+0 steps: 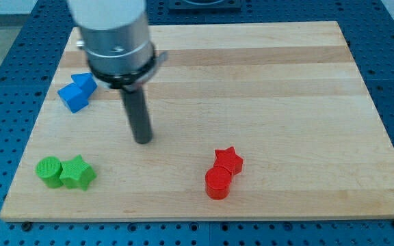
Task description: Separate blue triangle from the blue cube
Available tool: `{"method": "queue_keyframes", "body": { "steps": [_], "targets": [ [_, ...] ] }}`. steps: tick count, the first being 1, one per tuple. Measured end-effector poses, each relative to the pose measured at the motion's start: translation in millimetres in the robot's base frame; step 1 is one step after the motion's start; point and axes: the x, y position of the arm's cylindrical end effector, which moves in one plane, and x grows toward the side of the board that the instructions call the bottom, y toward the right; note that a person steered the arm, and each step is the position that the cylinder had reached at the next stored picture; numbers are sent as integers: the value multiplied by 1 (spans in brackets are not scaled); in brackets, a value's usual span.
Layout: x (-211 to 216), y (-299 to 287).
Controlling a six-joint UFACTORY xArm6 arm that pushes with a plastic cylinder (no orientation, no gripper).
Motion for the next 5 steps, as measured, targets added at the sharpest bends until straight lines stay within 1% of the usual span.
{"method": "queue_keyframes", "body": {
  "steps": [2, 3, 4, 5],
  "targets": [
    [-20, -110],
    [-43, -156],
    [-67, -177],
    [-83, -177]
  ]
}}
